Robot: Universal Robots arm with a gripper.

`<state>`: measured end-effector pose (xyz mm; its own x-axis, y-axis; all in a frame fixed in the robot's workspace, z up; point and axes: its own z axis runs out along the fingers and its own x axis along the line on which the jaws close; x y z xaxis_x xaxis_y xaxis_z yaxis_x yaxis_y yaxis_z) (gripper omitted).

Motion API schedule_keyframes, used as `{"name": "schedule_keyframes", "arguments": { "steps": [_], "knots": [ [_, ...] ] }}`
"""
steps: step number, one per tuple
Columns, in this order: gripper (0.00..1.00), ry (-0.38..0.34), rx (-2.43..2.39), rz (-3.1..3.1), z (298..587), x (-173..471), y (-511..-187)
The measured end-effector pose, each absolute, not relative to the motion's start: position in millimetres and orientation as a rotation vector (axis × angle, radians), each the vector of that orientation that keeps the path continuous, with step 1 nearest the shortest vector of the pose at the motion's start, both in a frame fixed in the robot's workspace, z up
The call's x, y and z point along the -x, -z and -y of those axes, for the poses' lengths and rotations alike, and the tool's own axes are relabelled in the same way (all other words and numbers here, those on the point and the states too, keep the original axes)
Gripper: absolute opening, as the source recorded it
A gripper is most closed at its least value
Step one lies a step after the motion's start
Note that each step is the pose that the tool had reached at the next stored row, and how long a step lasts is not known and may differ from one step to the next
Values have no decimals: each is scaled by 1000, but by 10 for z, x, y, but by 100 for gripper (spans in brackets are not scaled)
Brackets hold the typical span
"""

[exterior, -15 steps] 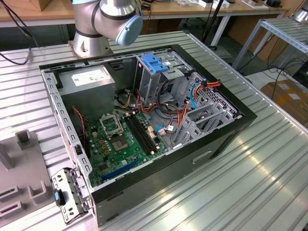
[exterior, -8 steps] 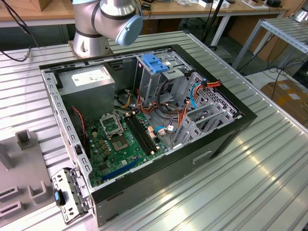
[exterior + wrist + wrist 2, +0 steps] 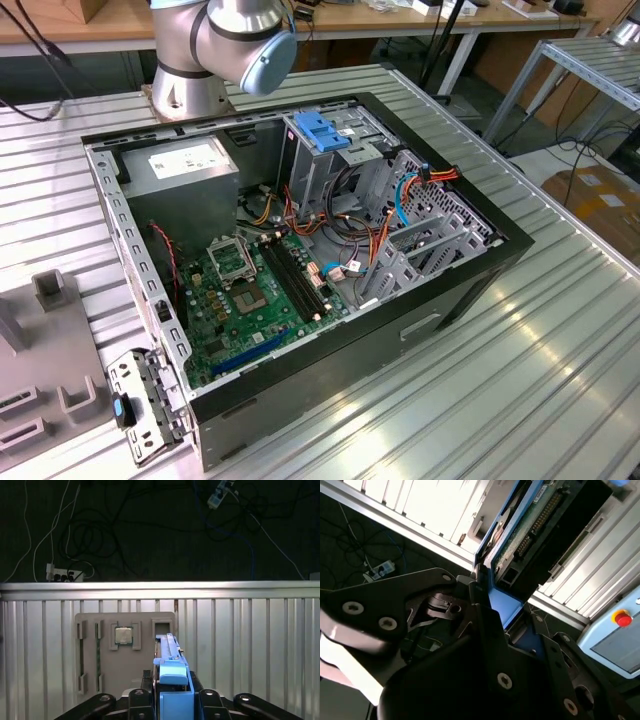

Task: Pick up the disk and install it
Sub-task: 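Pick up the disk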

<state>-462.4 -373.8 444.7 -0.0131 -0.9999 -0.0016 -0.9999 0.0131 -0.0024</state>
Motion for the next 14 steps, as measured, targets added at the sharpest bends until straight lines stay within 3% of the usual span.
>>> {"name": "schedule_keyframes", "arguments": {
  "steps": [14],
  "knots": [
    [37,1,2205,-2234,3738,4624,-4800]
  ]
}}
